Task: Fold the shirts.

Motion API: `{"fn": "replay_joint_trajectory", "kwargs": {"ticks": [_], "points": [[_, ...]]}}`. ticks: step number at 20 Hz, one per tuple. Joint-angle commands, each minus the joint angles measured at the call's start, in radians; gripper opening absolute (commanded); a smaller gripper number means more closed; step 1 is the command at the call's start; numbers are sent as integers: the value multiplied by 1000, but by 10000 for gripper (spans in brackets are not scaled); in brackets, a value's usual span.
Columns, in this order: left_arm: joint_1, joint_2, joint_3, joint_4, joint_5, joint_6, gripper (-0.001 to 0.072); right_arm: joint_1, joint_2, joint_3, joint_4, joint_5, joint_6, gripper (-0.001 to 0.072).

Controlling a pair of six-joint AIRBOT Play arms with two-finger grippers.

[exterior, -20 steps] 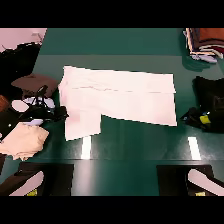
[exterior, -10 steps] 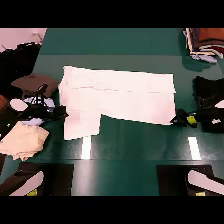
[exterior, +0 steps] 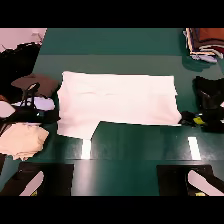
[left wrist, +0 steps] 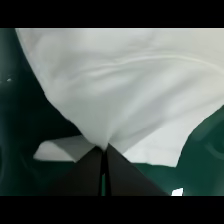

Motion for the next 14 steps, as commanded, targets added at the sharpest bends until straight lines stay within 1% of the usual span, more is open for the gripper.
{"fn": "replay_joint_trajectory", "kwargs": {"ticks": [1, 3, 5, 7, 10, 11, 14], "points": [[-43, 151, 2, 31, -190, -53, 24, -38, 159, 2, -106, 165, 1, 18], [-122, 215, 2, 28, -220, -132, 25, -58, 237, 2, -101, 229, 2, 18], [-190, 223, 5, 29, -224, -146, 25, -57, 302, 2, -90, 238, 2, 18], [-194, 194, 12, 40, -160, -142, 25, -48, 315, 2, -37, 209, 10, 18], [-194, 97, 73, 113, -18, -142, 25, 20, 207, 58, -16, 142, 31, 17], [-194, 49, 105, 138, 35, -142, 26, 40, 157, 93, -15, 115, 40, 17], [-191, -141, 208, 146, 158, -106, 26, 84, -29, 246, -13, 39, 60, 17]]}}
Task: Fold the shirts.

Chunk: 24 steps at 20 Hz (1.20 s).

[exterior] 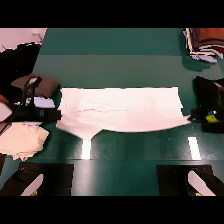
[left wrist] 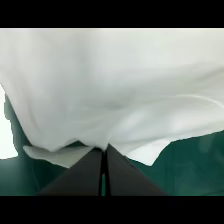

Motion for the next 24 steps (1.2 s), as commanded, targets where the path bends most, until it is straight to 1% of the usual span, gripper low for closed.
{"fn": "replay_joint_trajectory", "kwargs": {"ticks": [1, 6, 9, 10, 11, 12, 13, 14, 15, 19, 20, 21, 22, 24], "points": [[-3, -201, 114, 32, 167, 24, 26, 50, -193, 163, 10, -74, 24, 17], [-3, -464, 295, 32, 300, 21, 27, 69, -462, 414, 13, -67, 32, 18], [-3, -528, 341, 32, 371, 4, 27, 66, -580, 523, 64, -47, 31, 20], [-3, -528, 340, 34, 398, -16, 28, 67, -611, 554, 75, -46, 32, 20], [-3, -527, 341, 33, 414, -18, 29, 66, -642, 583, 108, -47, 30, 64], [-3, -527, 341, 34, 415, -17, 73, 66, -671, 611, 137, -47, 29, 309], [-3, -527, 341, 33, 412, -18, 339, 65, -692, 634, 154, -46, 23, 402], [-3, -526, 343, 32, 400, -18, 564, 57, -704, 650, 181, -36, 1, 402], [-3, -526, 354, 33, 365, -16, 539, 44, -705, 648, 208, -30, -25, 402], [-3, -525, 414, 26, 206, -5, 540, -64, -697, 576, 231, 43, -84, 402], [-4, -525, 414, 16, 184, -5, 369, -104, -695, 539, 249, 43, -95, 410], [-4, -525, 414, 8, 170, -4, 125, -142, -695, 506, 276, 40, -110, 468], [-4, -525, 414, -2, 168, -3, 38, -181, -695, 465, 311, 32, -126, 514], [-4, -526, 414, -31, 171, -1, 37, -235, -708, 398, 380, 23, -160, 514]]}}
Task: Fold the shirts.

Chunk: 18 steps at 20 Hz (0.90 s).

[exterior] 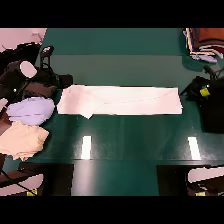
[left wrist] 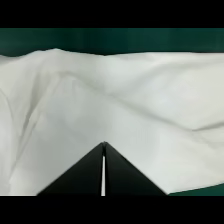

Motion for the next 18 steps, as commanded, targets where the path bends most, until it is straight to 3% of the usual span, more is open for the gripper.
{"fn": "replay_joint_trajectory", "kwargs": {"ticks": [1, 6, 7, 9, 10, 14, 18], "points": [[0, -3, 6, -63, -28, 21, 37, -90, -22, -106, 124, 2, -74, 514], [-23, -33, 5, -191, -3, 54, 27, -12, -100, -135, 207, -36, -100, 482], [-47, -47, 5, -192, 4, 54, 27, 10, -105, -135, 220, -53, -102, 387], [-112, -84, 6, -192, 47, 54, 26, 48, -104, -127, 223, -75, -127, 101], [-146, -109, 10, -191, 85, 55, 27, 60, -104, -109, 222, -60, -140, 18], [-261, -275, 162, -200, 102, 54, 26, 100, -31, 24, 223, 22, -136, 18], [-363, -460, 357, -209, 83, 53, 26, 188, 90, 187, 224, 28, -69, 17]]}}
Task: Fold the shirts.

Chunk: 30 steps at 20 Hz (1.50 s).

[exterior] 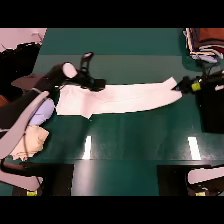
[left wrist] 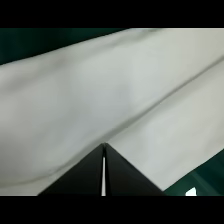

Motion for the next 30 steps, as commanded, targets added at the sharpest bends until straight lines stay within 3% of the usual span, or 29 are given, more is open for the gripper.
{"fn": "replay_joint_trajectory", "kwargs": {"ticks": [1, 8, 16, 21, 23, 27, 28, 30], "points": [[-89, -161, 162, -17, -3, 0, 26, 90, 88, 146, 6, 19, 55, 17], [-121, -274, 235, -16, -49, 0, 27, 303, 109, 377, 5, 0, 108, 17], [-83, -236, 238, 34, -69, -2, 26, 455, 109, 427, 77, -108, 95, 18], [110, -16, 238, 205, -103, -3, 27, 587, 86, 428, 125, -177, 38, 18], [221, 94, 238, 232, -125, 0, 27, 676, 35, 428, 215, -237, -21, 18], [402, 279, 238, 264, -143, 0, 27, 903, -140, 434, 300, -497, -130, 25], [437, 311, 238, 265, -145, 0, 27, 948, -193, 463, 301, -535, -150, 87], [484, 350, 238, 265, -166, 0, 27, 1014, -304, 573, 300, -539, -169, 309]]}}
